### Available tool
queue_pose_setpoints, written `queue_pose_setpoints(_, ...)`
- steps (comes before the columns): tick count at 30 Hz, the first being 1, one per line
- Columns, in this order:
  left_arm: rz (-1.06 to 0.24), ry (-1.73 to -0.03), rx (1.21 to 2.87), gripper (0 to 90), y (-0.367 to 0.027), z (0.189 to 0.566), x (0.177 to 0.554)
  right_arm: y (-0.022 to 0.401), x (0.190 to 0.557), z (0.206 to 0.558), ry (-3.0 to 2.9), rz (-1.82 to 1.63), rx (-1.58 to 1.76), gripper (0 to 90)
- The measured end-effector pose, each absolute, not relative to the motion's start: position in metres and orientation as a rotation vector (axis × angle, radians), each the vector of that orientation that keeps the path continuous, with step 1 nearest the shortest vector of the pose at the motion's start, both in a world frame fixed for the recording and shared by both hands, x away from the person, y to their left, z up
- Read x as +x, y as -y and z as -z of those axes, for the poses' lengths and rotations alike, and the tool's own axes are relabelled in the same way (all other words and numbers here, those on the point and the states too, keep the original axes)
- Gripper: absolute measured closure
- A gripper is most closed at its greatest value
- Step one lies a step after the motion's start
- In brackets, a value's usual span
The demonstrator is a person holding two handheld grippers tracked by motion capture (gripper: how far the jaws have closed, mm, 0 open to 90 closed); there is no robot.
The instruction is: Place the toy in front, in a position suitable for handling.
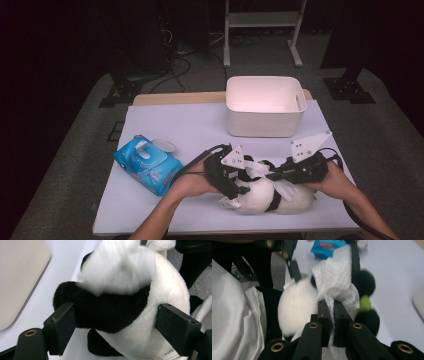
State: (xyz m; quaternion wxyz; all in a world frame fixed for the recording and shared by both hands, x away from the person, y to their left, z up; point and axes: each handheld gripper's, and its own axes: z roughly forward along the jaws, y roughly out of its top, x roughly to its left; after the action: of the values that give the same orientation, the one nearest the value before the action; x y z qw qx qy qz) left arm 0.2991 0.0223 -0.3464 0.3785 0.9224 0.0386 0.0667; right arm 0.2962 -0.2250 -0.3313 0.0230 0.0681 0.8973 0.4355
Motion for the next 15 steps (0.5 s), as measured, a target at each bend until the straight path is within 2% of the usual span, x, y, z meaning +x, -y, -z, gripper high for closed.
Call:
queue_pose_setpoints(3,-0.169,-0.095,2.360,18.1,-0.018,0.350,0.299,0.211,0.300,0.326,-2.787,-1.333,0.176,85.5)
queue_pose_setpoints(7,-0.164,-0.097,2.342,18.1,-0.016,0.351,0.301,0.214,0.301,0.326,-2.788,-1.328,0.204,85.1)
queue_pose_setpoints(15,-0.159,-0.084,2.343,18.1,-0.015,0.348,0.301,0.226,0.299,0.315,-2.765,-1.298,0.244,65.8)
